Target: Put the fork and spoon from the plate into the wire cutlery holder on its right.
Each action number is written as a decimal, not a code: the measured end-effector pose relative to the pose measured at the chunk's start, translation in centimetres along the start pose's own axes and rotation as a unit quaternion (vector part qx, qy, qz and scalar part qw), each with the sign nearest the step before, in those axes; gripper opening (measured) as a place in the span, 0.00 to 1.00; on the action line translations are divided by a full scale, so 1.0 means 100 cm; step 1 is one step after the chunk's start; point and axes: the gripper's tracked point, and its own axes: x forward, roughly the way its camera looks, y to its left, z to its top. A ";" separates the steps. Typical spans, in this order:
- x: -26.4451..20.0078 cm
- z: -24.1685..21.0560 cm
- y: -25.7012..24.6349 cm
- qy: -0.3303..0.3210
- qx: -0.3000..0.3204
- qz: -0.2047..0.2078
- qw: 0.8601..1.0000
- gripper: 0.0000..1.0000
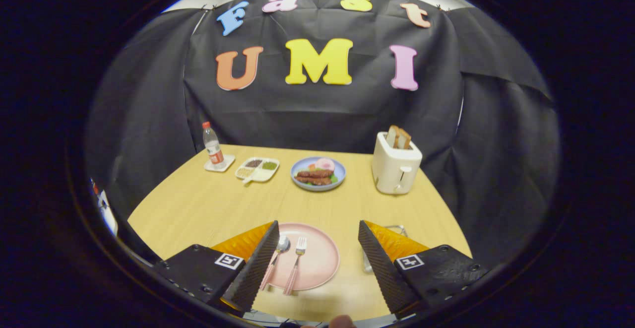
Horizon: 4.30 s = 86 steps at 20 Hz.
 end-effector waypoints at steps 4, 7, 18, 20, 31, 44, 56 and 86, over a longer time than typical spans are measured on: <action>0.028 -0.047 0.017 0.075 0.012 0.002 0.997 0.96; 0.044 -0.081 0.026 0.122 0.007 0.001 0.992 0.95; 0.085 -0.137 0.026 0.223 -0.008 -0.013 0.975 0.59; 0.089 -0.142 0.026 0.237 -0.004 -0.015 0.971 0.43; 0.073 -0.118 0.011 0.266 0.009 -0.012 0.964 0.03; -0.018 -0.011 -0.108 0.371 0.046 -0.017 0.927 0.03; -0.005 -0.031 -0.150 0.551 0.088 -0.018 0.829 0.03; 0.019 0.021 -0.007 0.093 -0.025 0.077 0.992 0.90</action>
